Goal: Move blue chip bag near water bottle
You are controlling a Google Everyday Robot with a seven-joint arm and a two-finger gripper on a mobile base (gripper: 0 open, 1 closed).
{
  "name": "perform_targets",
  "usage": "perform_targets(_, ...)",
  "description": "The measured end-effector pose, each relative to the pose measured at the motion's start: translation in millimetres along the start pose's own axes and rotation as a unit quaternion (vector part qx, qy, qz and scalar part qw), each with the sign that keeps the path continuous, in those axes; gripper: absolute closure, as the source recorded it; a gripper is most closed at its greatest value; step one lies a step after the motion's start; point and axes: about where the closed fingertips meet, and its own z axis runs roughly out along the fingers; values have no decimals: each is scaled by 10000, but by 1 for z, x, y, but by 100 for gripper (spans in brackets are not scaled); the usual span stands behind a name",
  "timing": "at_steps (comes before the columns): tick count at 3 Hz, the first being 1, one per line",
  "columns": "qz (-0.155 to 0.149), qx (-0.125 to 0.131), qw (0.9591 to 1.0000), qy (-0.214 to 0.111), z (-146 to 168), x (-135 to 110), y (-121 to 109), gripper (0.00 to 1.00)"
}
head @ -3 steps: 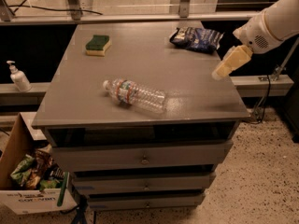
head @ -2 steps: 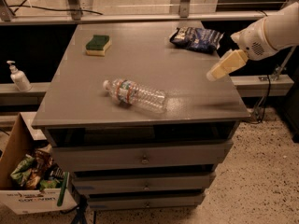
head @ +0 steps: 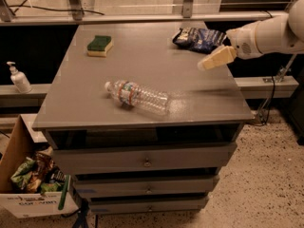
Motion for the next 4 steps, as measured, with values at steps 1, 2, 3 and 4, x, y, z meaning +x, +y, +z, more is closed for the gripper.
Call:
perform_targets(1, 194, 215, 9995, -134, 23, 3, -29, 0)
perform_targets(2, 450, 474, 9978, -140, 44, 15, -54, 0)
perform_targets(3, 774, 763, 9938, -245, 56, 25, -80, 0)
perform_targets(4, 1050, 1038, 9880, -457, 62, 23, -104, 0)
